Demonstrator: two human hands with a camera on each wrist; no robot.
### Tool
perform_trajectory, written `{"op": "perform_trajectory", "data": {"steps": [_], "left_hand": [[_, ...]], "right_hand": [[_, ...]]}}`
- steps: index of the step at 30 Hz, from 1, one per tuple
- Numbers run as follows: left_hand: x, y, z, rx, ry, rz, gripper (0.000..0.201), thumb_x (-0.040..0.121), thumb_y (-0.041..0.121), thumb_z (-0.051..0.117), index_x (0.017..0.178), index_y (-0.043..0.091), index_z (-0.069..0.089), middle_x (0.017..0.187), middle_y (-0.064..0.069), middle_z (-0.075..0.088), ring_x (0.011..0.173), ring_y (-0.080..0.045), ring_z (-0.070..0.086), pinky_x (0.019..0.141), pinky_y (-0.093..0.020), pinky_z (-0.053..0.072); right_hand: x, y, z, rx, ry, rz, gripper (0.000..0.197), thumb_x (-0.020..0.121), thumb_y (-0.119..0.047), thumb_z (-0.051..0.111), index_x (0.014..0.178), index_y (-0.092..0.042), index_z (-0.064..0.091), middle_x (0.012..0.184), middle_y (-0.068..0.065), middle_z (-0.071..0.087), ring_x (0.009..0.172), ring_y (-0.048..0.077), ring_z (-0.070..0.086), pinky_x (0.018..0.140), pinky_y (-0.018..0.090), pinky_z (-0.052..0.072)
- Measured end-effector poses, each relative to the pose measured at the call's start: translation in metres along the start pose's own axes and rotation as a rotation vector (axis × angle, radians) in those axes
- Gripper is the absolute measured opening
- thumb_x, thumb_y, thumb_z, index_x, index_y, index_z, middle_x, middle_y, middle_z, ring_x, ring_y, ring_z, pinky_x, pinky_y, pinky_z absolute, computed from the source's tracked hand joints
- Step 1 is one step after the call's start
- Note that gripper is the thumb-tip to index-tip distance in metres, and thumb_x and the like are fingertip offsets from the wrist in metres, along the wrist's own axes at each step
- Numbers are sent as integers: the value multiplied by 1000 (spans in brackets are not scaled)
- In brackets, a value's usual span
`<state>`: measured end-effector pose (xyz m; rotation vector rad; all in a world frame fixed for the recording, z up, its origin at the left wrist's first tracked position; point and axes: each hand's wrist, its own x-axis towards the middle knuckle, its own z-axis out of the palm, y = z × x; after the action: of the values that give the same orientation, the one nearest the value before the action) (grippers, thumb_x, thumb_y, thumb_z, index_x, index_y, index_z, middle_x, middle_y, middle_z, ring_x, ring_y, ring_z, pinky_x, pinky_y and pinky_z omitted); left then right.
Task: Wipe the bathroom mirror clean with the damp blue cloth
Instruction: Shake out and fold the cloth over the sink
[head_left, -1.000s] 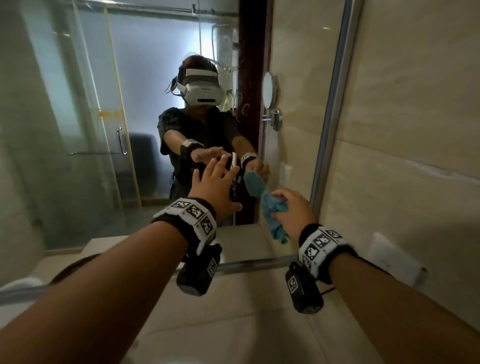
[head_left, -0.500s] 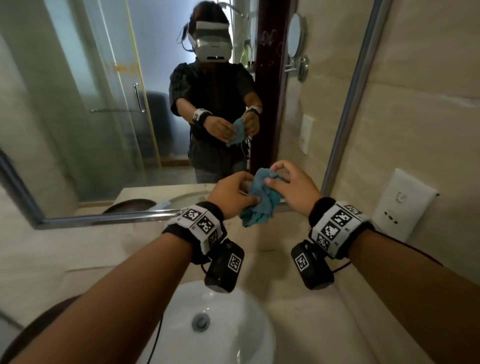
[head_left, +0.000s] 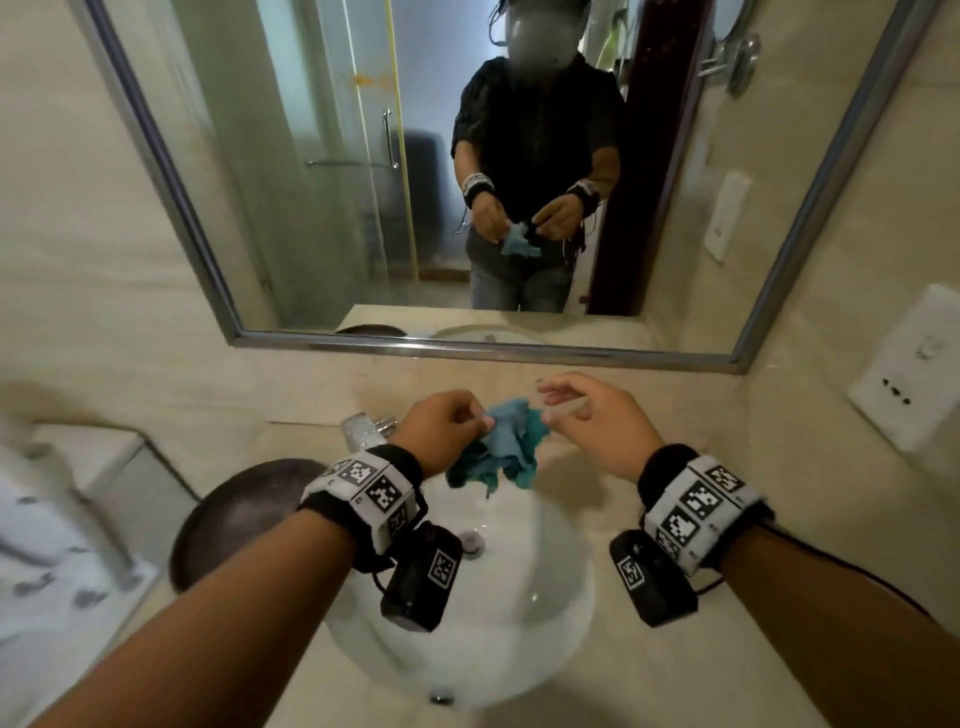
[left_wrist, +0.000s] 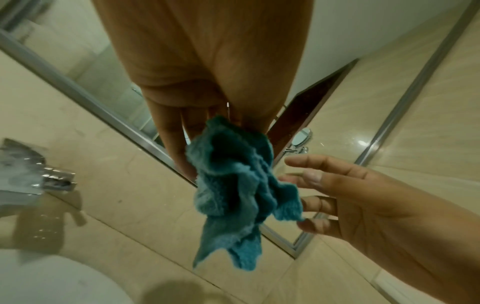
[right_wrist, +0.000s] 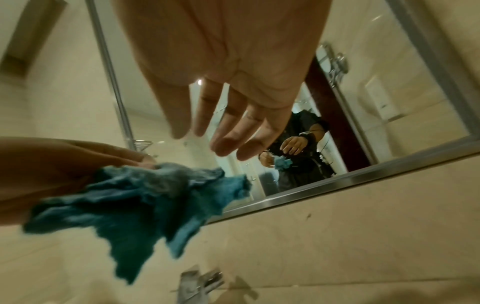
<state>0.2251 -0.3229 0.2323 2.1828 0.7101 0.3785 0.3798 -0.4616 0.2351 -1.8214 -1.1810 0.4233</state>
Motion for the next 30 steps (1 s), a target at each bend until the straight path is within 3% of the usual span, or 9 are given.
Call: {"op": "perform_trajectory", "data": {"steps": [2, 4, 8, 11, 14, 17, 21, 25, 30], "left_hand": [[-8, -8, -10, -23, -8, -29, 18, 91, 24, 60, 74, 22, 54, 72, 5, 58, 69, -11, 55, 59, -19, 43], [-14, -15, -20, -84, -6, -44, 16, 91, 24, 60, 77, 20, 55, 77, 0, 63, 73, -16, 60, 63, -23, 49], [-29, -31, -46, -385, -32, -103, 15, 92, 26, 57, 98, 13, 53, 95, -14, 66, 79, -21, 64, 60, -25, 54], [-35, -55, -71, -424, -138, -85, 28, 84, 29, 68, 104, 22, 51, 102, -16, 64, 88, -27, 66, 73, -35, 57], [-38, -81, -97, -347, -144, -19, 26, 82, 19, 71, 99, 24, 52, 94, -14, 63, 77, -24, 62, 70, -37, 54], [-37, -108, -124, -335, -104, -1, 20, 82, 12, 70, 90, 22, 55, 85, -9, 63, 73, -20, 62, 71, -40, 54], [-37, -138, -155, -257, -126, 14, 21, 78, 7, 74, 90, 18, 61, 85, -10, 64, 74, -19, 61, 73, -36, 55], [-41, -161, -173, -142, -147, 58, 24, 77, -2, 71, 88, 18, 62, 94, -3, 65, 80, -14, 60, 63, -12, 49], [-44, -171, -180, -74, -158, 47, 20, 82, 4, 67, 86, 24, 65, 98, -1, 66, 90, -15, 61, 72, -17, 46]], "right_hand": [[-9, -17, 22, 31, -194, -10, 30, 80, -20, 72, 103, -35, 59, 101, -13, 62, 79, -4, 60, 72, 17, 49], [-11, -30, 43, -16, -273, -49, 39, 73, -24, 77, 107, -33, 60, 105, -12, 61, 85, 0, 62, 71, 18, 52], [-1, -51, 76, -134, -125, -72, 28, 77, -17, 74, 99, -26, 60, 99, -10, 61, 86, 2, 59, 68, 8, 47], [9, -66, 101, -168, -6, -46, 15, 81, -14, 69, 93, -21, 67, 94, -7, 66, 82, 0, 57, 69, 2, 41], [18, -88, 131, -118, 67, 36, 11, 78, -14, 73, 88, -15, 72, 84, -3, 68, 79, 9, 61, 73, 17, 49], [28, -106, 154, -121, -2, 61, 11, 79, -15, 73, 90, -13, 73, 79, -3, 68, 74, 8, 61, 70, 20, 49], [34, -116, 176, -87, -79, 96, 12, 87, -12, 64, 95, -13, 73, 71, -14, 63, 61, -7, 56, 59, 9, 42], [36, -118, 184, -114, 16, 165, 15, 90, -14, 57, 91, -7, 70, 86, 13, 67, 72, 19, 59, 68, 34, 50], [40, -125, 191, -166, 46, 170, 25, 96, -21, 46, 94, 1, 57, 91, 23, 61, 84, 36, 59, 77, 49, 52]]}}
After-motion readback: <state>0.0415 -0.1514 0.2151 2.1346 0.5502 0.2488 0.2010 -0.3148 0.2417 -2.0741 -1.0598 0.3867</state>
